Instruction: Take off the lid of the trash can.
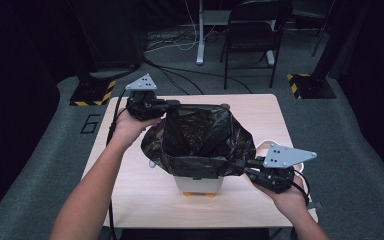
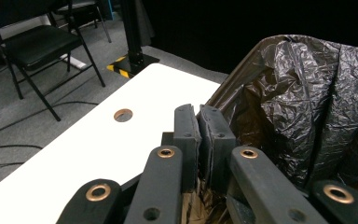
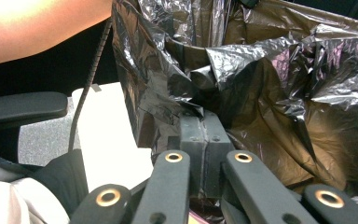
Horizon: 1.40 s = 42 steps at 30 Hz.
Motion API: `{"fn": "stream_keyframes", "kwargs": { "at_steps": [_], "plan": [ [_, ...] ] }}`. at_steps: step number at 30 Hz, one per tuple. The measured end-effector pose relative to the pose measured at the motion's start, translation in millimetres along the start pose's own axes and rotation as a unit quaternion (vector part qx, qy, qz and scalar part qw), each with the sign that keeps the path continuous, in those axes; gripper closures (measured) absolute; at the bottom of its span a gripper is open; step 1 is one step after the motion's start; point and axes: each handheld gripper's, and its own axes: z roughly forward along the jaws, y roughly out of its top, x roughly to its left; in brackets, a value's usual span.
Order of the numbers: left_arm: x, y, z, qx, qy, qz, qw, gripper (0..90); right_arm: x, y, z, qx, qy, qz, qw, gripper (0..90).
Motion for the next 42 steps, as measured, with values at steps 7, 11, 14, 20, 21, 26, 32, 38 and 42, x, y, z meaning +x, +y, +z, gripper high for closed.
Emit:
{"fn": "stream_keyframes", "kwargs": {
  "at_steps": [7, 11, 14, 20, 21, 26, 32, 38, 42],
  "plan": [
    [0.1, 2.4, -3.1, -0.001, 0.002, 0.002, 1.0, 87.5, -1.3, 2.9, -4.9, -0.01, -0.002, 0.0, 0.9999, 90.0],
    [-0.7, 4.0, -4.8, 0.002, 0.005, 0.007, 1.0, 87.8, -1.3, 6.3, -7.5, -0.015, -0.004, -0.003, 0.9999, 90.0],
    [-1.1, 4.7, -7.2, -0.004, 0.006, 0.008, 0.9999, 88.4, -0.7, 9.0, -9.6, -0.02, -0.005, -0.005, 0.9998, 90.0],
    [-2.0, 6.9, -10.7, -0.015, 0.013, 0.01, 0.9998, 90.0, 1.3, 16.0, -13.9, -0.031, -0.008, -0.015, 0.9994, 90.0],
    [-2.0, 7.8, -11.8, -0.017, 0.013, 0.009, 0.9997, 90.0, 1.6, 16.9, -14.4, -0.031, -0.009, -0.016, 0.9994, 90.0],
    [-3.8, 12.0, -14.1, -0.014, 0.016, 0.015, 0.9997, 90.0, 2.0, 22.3, -16.9, -0.033, -0.011, -0.022, 0.9992, 90.0],
    [-5.7, 15.9, -16.1, -0.015, 0.013, 0.014, 0.9997, 90.0, 2.5, 29.0, -18.2, -0.034, -0.014, -0.032, 0.9988, 90.0],
    [-8.4, 21.3, -19.3, -0.019, 0.0, 0.011, 0.9998, 90.0, 0.7, 35.2, -19.3, -0.038, -0.017, -0.038, 0.9984, 90.0],
    [-10.3, 26.4, -24.5, -0.025, -0.006, 0.011, 0.9996, 90.0, -0.7, 39.3, -21.8, -0.043, -0.019, -0.04, 0.9981, 90.0]
  ]
}}
